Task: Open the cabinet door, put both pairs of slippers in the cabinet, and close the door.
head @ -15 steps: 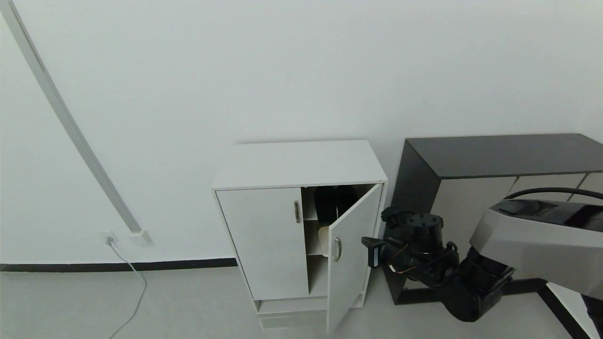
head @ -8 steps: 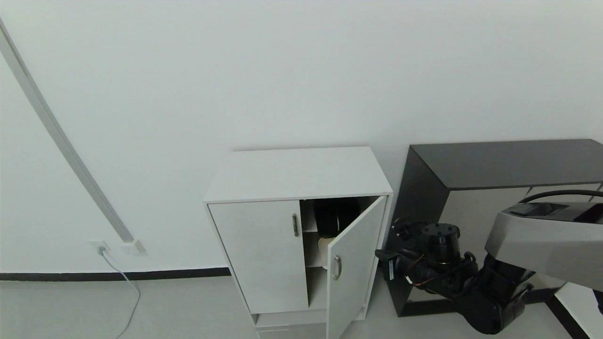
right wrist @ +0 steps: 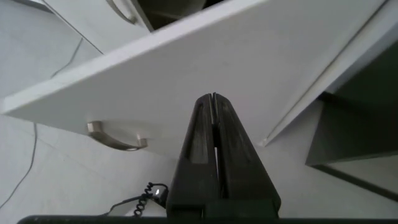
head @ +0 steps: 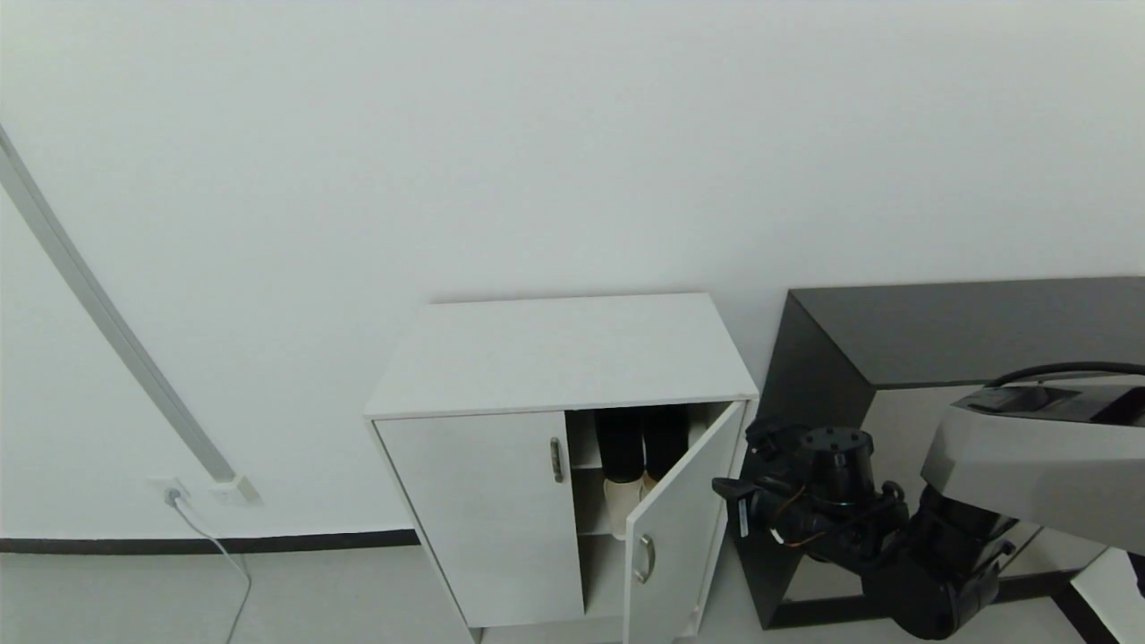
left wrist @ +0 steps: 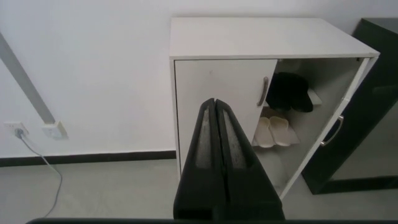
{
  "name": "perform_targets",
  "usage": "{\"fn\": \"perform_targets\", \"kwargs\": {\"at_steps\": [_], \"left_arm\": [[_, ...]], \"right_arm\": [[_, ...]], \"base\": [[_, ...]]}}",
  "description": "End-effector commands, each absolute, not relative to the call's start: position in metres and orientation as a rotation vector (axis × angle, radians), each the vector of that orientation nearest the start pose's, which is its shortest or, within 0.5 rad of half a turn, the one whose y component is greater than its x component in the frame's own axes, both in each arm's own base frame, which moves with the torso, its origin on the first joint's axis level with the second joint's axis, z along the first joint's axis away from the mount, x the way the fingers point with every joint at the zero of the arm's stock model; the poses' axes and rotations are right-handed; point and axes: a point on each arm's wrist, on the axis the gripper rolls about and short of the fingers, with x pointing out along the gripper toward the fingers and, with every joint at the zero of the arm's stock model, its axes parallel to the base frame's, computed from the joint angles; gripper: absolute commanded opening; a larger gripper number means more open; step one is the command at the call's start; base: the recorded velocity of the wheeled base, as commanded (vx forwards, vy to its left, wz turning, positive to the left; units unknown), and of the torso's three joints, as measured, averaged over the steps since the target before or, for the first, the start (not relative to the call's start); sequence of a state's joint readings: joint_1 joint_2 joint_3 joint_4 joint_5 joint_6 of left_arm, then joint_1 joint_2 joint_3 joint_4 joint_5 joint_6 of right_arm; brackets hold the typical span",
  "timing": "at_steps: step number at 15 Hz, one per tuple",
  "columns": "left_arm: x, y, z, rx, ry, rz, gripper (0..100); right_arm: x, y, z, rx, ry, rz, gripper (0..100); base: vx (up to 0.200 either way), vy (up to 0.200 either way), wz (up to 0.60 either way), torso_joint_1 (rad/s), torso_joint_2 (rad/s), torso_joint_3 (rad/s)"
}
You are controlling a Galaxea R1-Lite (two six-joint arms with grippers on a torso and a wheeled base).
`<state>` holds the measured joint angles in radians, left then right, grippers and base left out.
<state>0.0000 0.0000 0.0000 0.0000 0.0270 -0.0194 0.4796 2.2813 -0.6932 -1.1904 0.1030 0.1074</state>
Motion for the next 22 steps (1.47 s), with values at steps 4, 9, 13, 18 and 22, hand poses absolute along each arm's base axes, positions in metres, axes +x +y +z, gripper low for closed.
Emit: {"fn": "perform_targets", "kwargs": {"at_steps": [4, 9, 13, 18, 22], "left_arm": [[-0.023, 0.001, 0.076, -0.02, 0.001, 0.029, 0], [-0.023, 0.001, 0.076, -0.02, 0.001, 0.029, 0], [-0.023, 0.001, 0.076, -0.02, 0.001, 0.031, 0], [-0.023, 0.001, 0.076, -0.02, 0.001, 0.031, 0], [-0.023, 0.001, 0.076, -0.02, 0.001, 0.029, 0]], "right_arm": [[0.323, 0.172, 0.013, 0.028, 0.418, 0.557, 0], [0.336, 0.179, 0.012, 0.026, 0.435, 0.545, 0], [0.344, 0.182, 0.015, 0.022, 0.432, 0.518, 0], [0.36, 0.189, 0.01, 0.013, 0.413, 0.443, 0], [0.371, 0.194, 0.006, 0.011, 0.386, 0.389, 0]], "base": [[0.0, 0.0, 0.0, 0.0, 0.0, 0.0], [0.0, 0.0, 0.0, 0.0, 0.0, 0.0], [0.0, 0.0, 0.0, 0.0, 0.0, 0.0], [0.0, 0.0, 0.0, 0.0, 0.0, 0.0], [0.0, 0.0, 0.0, 0.0, 0.0, 0.0]]}}
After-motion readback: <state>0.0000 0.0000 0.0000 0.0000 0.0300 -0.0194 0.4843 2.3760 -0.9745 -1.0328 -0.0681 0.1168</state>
